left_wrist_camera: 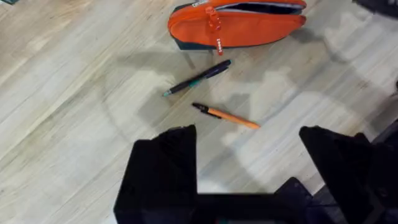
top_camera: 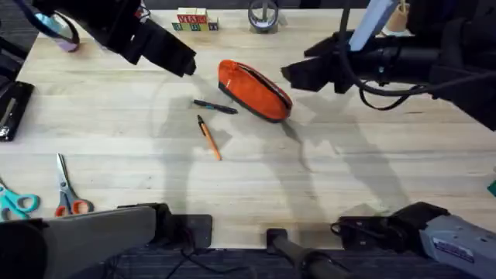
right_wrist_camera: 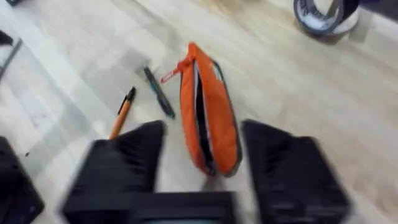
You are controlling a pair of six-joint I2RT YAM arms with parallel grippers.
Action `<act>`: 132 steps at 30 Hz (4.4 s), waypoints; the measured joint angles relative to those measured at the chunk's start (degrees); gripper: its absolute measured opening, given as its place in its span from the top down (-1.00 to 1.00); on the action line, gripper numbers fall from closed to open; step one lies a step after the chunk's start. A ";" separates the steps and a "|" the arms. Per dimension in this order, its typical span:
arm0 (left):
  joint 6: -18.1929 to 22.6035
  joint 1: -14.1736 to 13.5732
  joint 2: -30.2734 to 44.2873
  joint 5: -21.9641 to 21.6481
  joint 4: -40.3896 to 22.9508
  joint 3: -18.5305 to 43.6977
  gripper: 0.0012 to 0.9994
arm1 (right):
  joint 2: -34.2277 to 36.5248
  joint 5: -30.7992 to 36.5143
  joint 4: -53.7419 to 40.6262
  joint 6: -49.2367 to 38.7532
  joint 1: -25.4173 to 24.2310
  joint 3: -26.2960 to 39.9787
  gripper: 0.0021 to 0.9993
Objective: Unzip the bag, pick up the pens from the table one at a time and place them inside, then zip the bag closed.
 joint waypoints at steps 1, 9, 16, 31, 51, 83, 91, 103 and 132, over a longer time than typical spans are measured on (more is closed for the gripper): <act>0.02 0.00 0.00 -0.14 0.00 0.00 -0.99 | 0.00 0.00 -0.57 -0.02 0.00 0.00 -0.05; 0.02 0.00 0.00 -0.21 0.00 0.00 -0.99 | 0.01 0.00 -5.48 -1.14 0.00 0.00 0.94; 0.02 0.00 0.00 -0.29 0.00 0.00 -0.99 | 0.01 0.01 -12.28 -8.48 0.00 0.00 0.94; 0.04 0.00 0.00 -0.31 0.01 0.00 -0.99 | 5.46 0.01 -17.62 -14.43 0.00 0.00 0.95; 0.17 0.00 0.00 -0.31 0.02 0.00 -0.99 | 15.42 0.00 -11.36 -14.91 0.04 0.00 0.94; 0.17 0.00 0.00 -0.31 0.00 0.00 -0.99 | 23.05 -0.42 7.89 -13.78 2.26 0.02 0.94; 0.17 0.00 0.00 -0.31 0.02 0.00 -0.99 | 23.15 -0.44 9.45 -13.51 2.93 0.02 0.68; 0.17 0.00 0.00 -0.31 0.02 0.00 -0.99 | 23.15 -0.81 9.45 -13.55 3.39 0.01 -0.99; 0.17 0.00 0.00 -0.31 -0.02 0.00 -0.99 | -5.26 10.25 -6.19 -9.25 3.39 0.04 -1.00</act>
